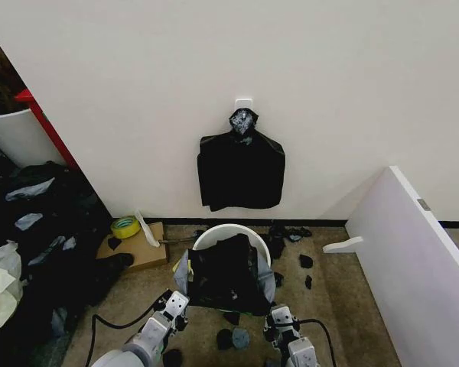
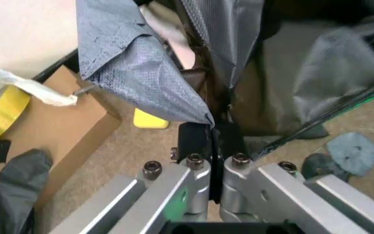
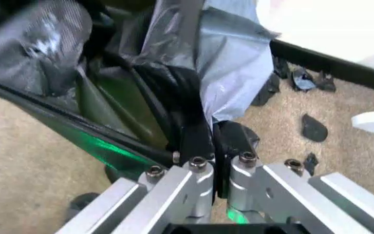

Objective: Place the garbage bag over the trash bin.

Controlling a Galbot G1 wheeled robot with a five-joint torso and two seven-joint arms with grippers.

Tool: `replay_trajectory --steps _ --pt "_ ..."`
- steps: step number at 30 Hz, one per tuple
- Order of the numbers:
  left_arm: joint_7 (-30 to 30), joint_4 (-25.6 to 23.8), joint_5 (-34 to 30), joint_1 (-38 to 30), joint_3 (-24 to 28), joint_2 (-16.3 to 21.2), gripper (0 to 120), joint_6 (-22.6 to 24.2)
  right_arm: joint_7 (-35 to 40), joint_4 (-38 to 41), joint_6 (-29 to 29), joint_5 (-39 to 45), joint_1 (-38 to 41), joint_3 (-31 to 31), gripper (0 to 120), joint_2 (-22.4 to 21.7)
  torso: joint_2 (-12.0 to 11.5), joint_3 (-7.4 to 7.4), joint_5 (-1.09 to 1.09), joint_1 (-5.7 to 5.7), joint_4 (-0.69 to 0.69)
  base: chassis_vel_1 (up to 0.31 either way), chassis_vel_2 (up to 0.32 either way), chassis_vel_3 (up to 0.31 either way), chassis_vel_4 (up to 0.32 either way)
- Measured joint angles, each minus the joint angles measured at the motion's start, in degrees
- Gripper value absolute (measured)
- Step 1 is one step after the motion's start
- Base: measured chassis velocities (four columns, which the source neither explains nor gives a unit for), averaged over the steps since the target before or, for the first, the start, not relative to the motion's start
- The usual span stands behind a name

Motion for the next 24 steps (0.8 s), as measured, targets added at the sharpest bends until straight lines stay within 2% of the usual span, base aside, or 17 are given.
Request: replay_trajectory --steps 6,24 --pt "-0.23 2.82 0.65 -0.76 0.58 -1.02 0 -0.22 -2.32 -6.37 2.70 -7.59 1.31 0.73 0 1.34 0.00 0.00 0.00 0.00 0.00 0.000 0.000 0.000 0.000" --pt "-0.50 6.28 0.80 -1.92 1.72 -2.40 0 -0.61 -8.18 -15.32 12.11 -6.03 2.97 3.33 0 3.71 0.00 0.00 0.00 0.00 0.00 0.000 0.000 0.000 0.000"
